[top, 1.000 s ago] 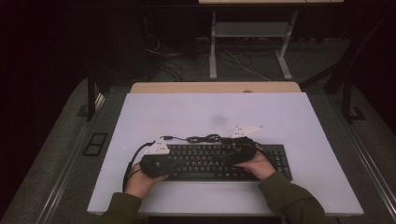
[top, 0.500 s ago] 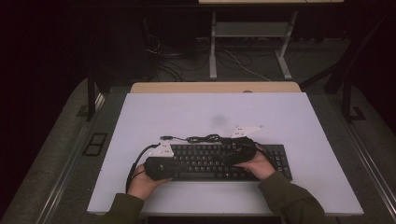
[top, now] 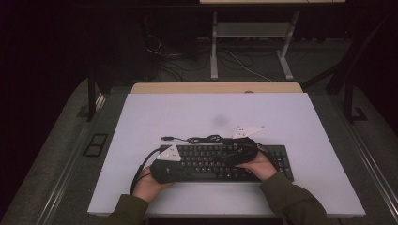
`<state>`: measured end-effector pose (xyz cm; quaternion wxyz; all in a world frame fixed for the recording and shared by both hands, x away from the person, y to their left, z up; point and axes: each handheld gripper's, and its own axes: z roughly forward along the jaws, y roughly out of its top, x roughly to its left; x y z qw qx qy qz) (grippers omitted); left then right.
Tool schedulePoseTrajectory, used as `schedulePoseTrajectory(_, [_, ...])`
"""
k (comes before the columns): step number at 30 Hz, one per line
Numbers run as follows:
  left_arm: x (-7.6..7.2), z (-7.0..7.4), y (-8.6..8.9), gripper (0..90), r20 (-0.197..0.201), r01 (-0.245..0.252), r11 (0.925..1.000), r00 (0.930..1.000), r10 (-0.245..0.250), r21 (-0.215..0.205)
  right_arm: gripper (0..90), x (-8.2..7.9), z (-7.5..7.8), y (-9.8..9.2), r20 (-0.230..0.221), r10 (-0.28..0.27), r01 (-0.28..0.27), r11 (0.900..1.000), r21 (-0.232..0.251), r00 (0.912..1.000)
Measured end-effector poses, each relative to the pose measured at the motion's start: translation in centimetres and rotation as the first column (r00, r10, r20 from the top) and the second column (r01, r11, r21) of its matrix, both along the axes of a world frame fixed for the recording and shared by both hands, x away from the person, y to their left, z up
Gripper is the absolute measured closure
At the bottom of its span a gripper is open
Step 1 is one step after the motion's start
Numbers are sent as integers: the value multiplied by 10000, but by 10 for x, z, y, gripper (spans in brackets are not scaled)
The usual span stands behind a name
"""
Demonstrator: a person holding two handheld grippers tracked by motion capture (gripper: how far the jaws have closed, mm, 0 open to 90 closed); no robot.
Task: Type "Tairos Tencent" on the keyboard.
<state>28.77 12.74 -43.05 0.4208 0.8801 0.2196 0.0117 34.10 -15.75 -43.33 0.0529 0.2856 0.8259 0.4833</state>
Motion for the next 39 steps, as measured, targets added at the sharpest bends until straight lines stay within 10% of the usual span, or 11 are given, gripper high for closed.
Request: schedulePoseTrajectory(39, [3,-1,2,880,-29,-175,9991,9998,174,-375,224,0,2,-2,32,-20,20,9999,133,10000])
